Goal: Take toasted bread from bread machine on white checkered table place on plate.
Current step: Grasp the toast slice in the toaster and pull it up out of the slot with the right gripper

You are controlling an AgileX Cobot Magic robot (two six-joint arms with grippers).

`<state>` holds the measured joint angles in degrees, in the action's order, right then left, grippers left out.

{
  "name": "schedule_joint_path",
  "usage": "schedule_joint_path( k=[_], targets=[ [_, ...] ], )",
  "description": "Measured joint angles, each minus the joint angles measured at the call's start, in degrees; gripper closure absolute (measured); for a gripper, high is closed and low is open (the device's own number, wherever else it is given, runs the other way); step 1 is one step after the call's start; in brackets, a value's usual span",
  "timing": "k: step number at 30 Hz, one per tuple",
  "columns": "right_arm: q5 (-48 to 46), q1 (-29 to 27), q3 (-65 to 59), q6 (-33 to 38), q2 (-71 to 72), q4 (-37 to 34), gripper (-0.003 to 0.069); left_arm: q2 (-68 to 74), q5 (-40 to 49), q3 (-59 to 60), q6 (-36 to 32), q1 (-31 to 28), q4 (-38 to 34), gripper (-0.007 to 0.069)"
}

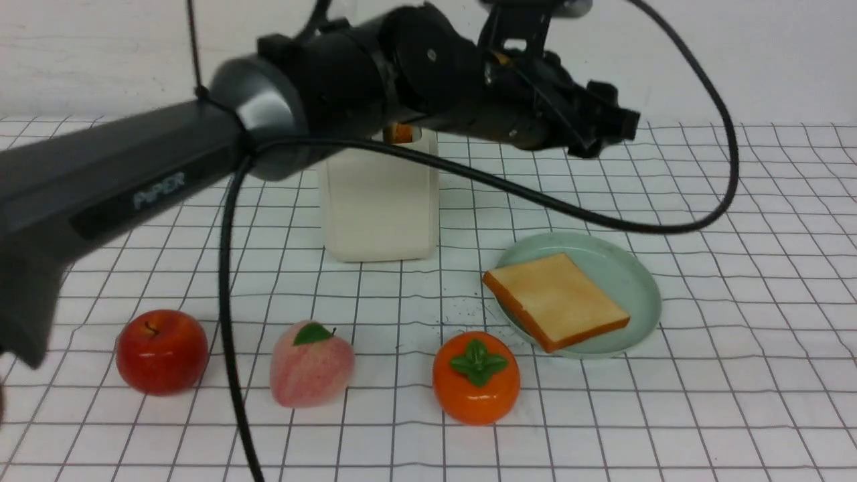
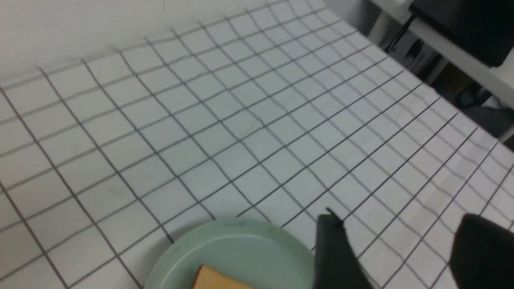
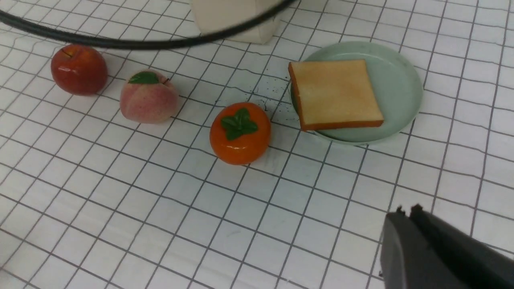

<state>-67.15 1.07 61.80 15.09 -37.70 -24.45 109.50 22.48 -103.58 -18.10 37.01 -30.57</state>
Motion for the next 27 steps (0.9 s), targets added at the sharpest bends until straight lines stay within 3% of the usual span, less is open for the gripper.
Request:
schedule_joint_path(
  k=[5,11,17,21,24,27],
  targets=[
    [0.00,0.00,0.00,-2.85,-0.68,3.74,0.0645,-9.21,7.39,0.00,0.36,0.00,3.72,0.0621],
    [0.13,0.00,0.00,-3.66,-3.93,3.28,0.0645,-19.68,16.77,2.58,8.78,-1.29,12.68,0.0638],
    [0.41,0.00,0.00,-3.81,-8.73,1.17,0.0645,-31.56,16.67,16.39,14.10,-7.26,17.09,0.0638],
    [2.21,0.05,0.00,-2.10,-13.69,-2.03,0.0645,-42.44,12.63,29.21,15.04,-11.26,17.47,0.0638],
    [3.91,1.75,0.25,-0.30,-19.53,-4.99,0.0645,-51.22,4.24,38.91,15.08,-12.04,17.47,0.0638],
    [7.90,9.07,3.15,0.19,-28.26,-4.99,0.0645,-59.34,-3.21,48.93,15.24,-12.09,17.42,0.0638]
  ],
)
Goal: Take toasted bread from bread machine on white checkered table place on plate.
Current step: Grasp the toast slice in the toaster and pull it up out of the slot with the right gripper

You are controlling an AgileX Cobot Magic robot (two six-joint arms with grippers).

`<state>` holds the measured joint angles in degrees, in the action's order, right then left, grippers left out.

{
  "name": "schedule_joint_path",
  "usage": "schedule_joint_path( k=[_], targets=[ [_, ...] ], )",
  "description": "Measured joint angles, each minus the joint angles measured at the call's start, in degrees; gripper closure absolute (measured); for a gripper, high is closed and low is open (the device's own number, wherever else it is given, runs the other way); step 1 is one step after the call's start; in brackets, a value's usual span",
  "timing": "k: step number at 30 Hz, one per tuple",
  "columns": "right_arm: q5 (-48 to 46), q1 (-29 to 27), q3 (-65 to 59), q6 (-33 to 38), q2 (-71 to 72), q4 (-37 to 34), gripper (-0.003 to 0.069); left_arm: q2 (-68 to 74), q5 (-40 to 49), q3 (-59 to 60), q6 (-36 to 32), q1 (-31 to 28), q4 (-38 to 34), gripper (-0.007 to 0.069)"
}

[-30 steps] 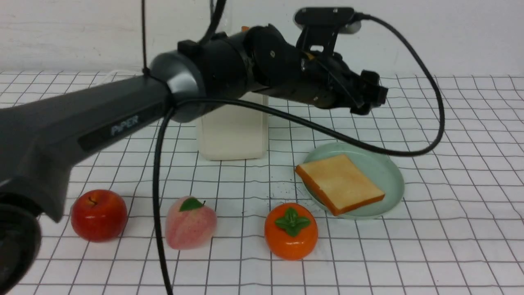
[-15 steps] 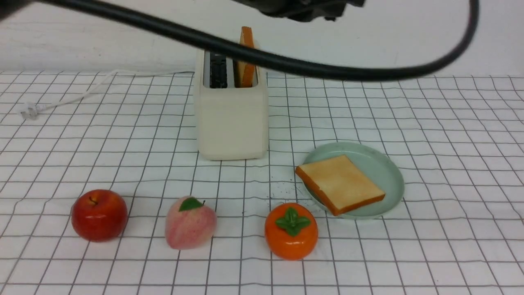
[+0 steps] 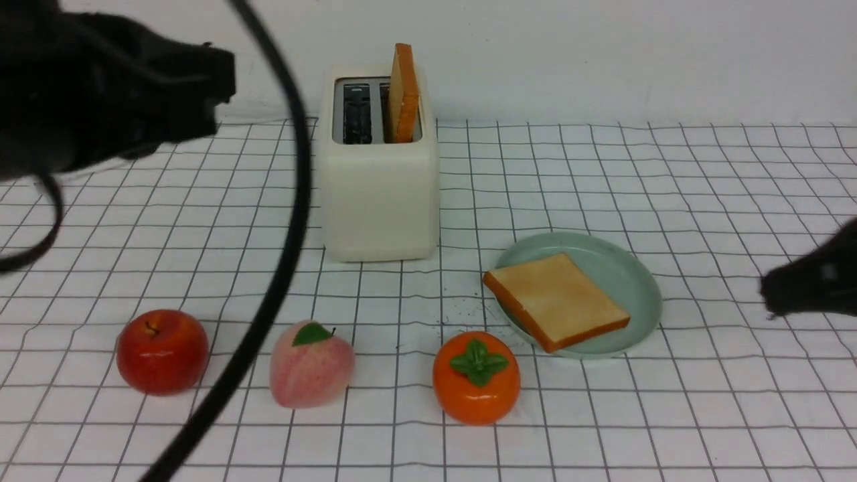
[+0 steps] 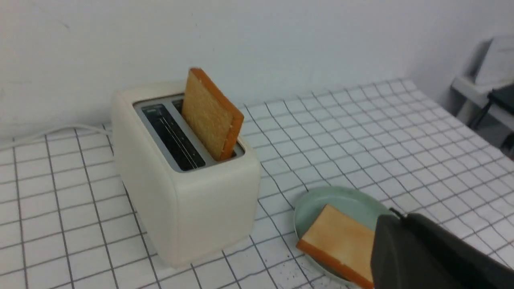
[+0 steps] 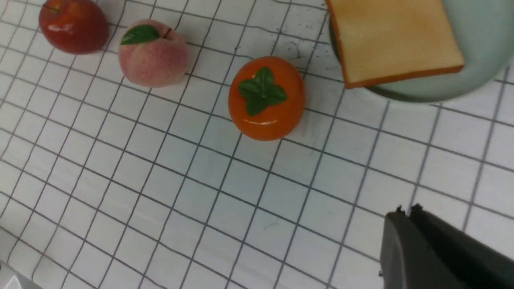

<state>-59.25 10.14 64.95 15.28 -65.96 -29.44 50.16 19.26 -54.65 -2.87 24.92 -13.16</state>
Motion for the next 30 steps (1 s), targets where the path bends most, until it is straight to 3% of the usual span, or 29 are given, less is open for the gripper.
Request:
schedule_joint_path(
  k=[1,5,8,13,17,21,22,25,27,30],
  targets=[
    [0.57,0.53,0.59,0.00,-1.02,0.08,0.0645,-0.35,-0.14,0.40,0.00,0.00,0.00,0.0638],
    [5.57,11.26,8.80,-3.07,-11.00,5.28,0.0645,-6.28,-1.38,6.58,1.04,0.00,-0.05,0.0638],
    [9.59,18.17,18.70,-6.05,-20.41,12.78,0.0637,-10.32,-1.46,9.71,1.41,0.00,-0.05,0.0638],
    [12.71,21.65,31.27,-10.56,-30.80,18.26,0.0590,-14.05,-1.32,11.05,1.52,0.00,-0.05,0.0638],
    [17.87,21.52,42.52,-17.90,-40.19,21.31,0.0435,-16.38,-0.25,11.19,1.52,0.00,-0.05,0.0638],
    [22.80,21.31,46.76,-19.62,-44.67,22.02,0.0277,-16.43,0.38,11.19,1.52,0.00,-0.05,0.0638],
    [25.80,21.17,48.09,-20.33,-46.87,22.40,0.0193,-16.43,0.74,11.21,1.52,0.00,-0.05,0.0638],
    [32.12,20.71,48.91,-21.45,-50.73,22.61,0.0062,-16.50,1.31,11.21,1.52,0.00,-0.05,0.0638],
    [36.76,20.02,48.92,-21.89,-52.95,22.68,0.0013,-16.50,2.05,11.21,1.52,0.00,-0.05,0.0638],
    [40.36,18.97,48.92,-23.04,-55.11,22.68,0.0006,-16.50,2.78,11.21,1.52,0.00,-0.05,0.0638]
  ],
)
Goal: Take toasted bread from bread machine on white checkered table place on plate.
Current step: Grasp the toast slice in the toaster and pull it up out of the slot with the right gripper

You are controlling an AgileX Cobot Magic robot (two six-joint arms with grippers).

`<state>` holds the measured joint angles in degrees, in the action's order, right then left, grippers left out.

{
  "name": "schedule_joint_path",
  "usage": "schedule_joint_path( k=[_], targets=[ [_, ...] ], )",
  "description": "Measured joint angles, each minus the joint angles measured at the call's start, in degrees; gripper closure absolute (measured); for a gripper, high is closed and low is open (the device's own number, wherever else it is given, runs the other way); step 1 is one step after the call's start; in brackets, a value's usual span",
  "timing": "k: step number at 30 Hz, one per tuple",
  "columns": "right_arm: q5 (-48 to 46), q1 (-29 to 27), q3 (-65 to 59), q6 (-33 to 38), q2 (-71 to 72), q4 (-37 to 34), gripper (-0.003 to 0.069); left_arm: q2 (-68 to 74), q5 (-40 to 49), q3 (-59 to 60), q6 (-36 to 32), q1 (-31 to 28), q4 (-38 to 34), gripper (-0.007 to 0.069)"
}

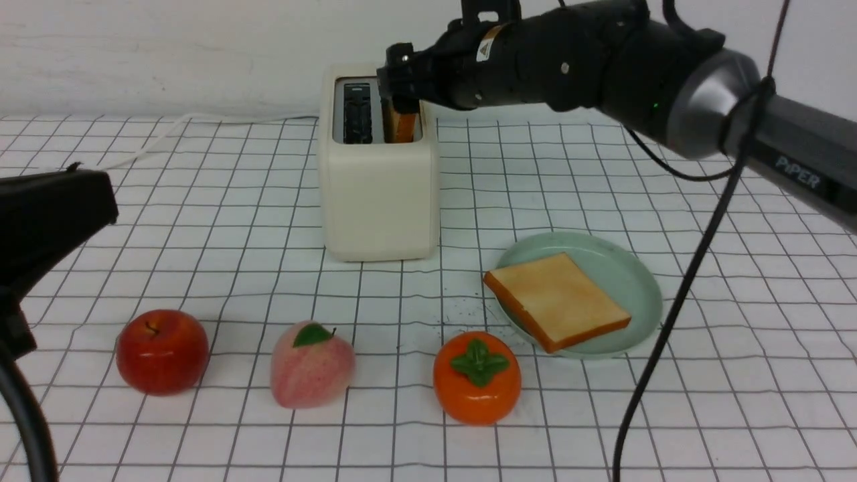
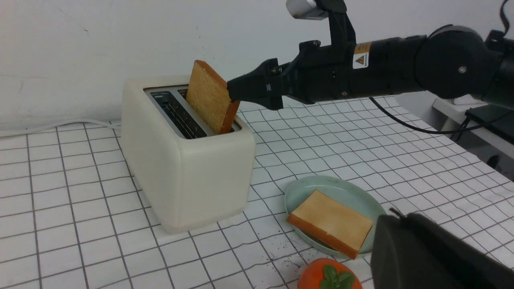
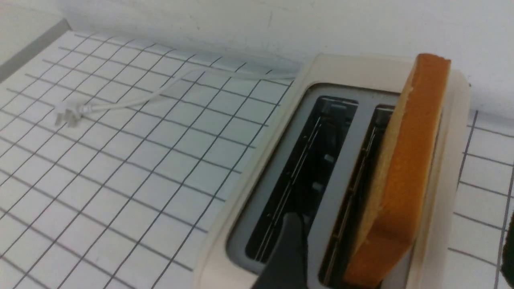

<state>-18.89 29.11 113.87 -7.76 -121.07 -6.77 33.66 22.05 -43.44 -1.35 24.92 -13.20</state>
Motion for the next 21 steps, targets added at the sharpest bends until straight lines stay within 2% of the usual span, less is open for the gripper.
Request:
schedule_joint_path(
  k=[3,9,21],
  targets=[
    [2.23,-0.75,0.00,-0.77,-1.19,0.00,0.0025,0.00,0.17,0.00,0.00,0.00,0.00,0.0638],
    [7.87,-1.22,0.05,-1.62,-4.19,0.00,0.0112,0.05,0.29,0.00,-0.10,0.00,0.00,0.0638],
    [12.69,-1.22,0.11,-1.68,-7.18,-0.05,0.0122,0.09,0.29,0.00,-0.23,0.00,0.00,0.0638]
  ],
)
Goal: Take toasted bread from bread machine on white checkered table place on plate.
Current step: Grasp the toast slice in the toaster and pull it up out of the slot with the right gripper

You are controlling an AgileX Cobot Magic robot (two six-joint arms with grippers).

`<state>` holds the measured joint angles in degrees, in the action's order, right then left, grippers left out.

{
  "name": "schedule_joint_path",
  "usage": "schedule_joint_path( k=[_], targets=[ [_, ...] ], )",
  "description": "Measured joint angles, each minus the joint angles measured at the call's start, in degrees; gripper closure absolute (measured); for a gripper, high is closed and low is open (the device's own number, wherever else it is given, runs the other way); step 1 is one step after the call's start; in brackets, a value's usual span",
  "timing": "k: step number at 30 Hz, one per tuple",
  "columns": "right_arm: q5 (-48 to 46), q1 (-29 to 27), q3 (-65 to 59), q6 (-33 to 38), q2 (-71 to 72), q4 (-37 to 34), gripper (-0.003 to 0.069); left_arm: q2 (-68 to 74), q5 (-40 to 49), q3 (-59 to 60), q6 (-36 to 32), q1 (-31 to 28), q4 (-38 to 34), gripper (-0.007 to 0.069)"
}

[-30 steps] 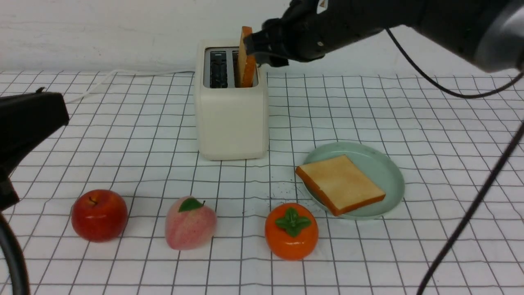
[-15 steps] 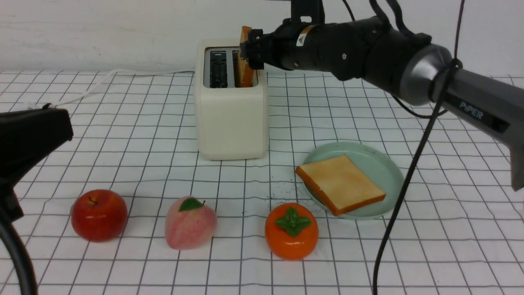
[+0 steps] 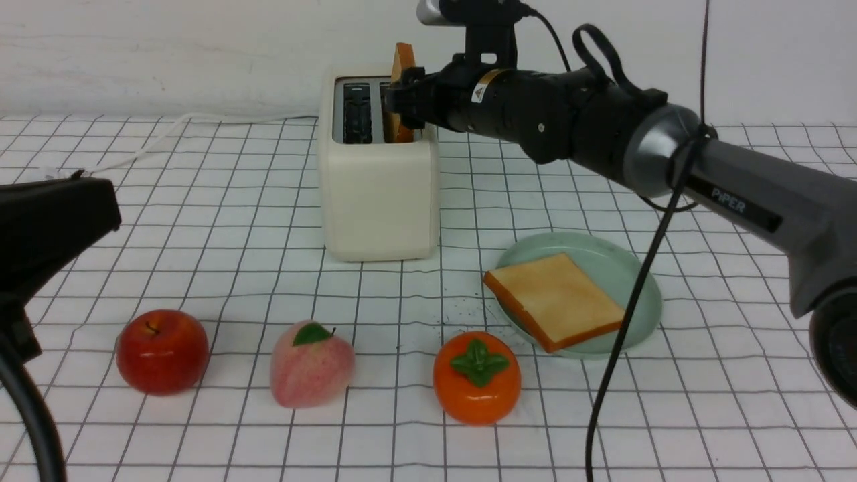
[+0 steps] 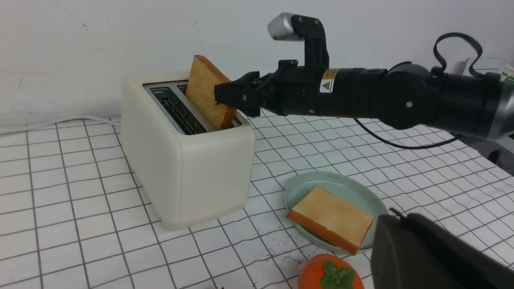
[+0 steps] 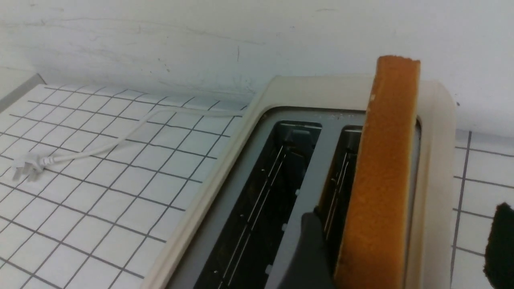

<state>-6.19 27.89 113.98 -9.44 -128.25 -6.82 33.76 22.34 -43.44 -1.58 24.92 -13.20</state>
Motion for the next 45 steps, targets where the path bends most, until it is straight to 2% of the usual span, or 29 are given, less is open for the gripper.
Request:
schedule_joint_path(
  k=[5,9,11,13,16,19,33,45],
  targets=[
    [2.09,0.00,0.00,-0.06,-0.78,0.00,0.0152,0.00,-0.06,0.00,0.00,0.00,0.00,0.0638],
    [3.52,0.13,0.00,-0.08,-1.07,0.00,0.0246,0.00,-0.06,0.05,0.00,0.00,0.00,0.0638],
    [4.32,0.18,0.00,-0.08,-1.07,0.00,0.0319,0.00,-0.06,0.05,0.00,0.00,0.00,0.0638],
    [4.78,0.18,0.00,-0.08,-1.13,0.00,0.0353,0.00,-0.06,0.05,0.00,0.00,0.00,0.0638],
    [5.42,0.18,0.00,-0.13,-1.17,0.00,0.0458,0.00,-0.06,0.05,0.00,0.00,0.00,0.0638],
    [5.47,0.23,0.00,-0.13,-1.17,0.00,0.0512,0.00,-0.06,0.05,0.00,0.00,0.00,0.0638],
    [5.20,0.23,0.05,-0.13,-1.06,0.45,0.0531,0.00,0.00,0.11,0.00,0.00,0.05,0.0638],
    [0.33,0.23,0.11,-0.13,0.89,0.89,0.0540,0.00,-0.11,0.11,0.00,0.00,0.11,0.0638]
  ],
)
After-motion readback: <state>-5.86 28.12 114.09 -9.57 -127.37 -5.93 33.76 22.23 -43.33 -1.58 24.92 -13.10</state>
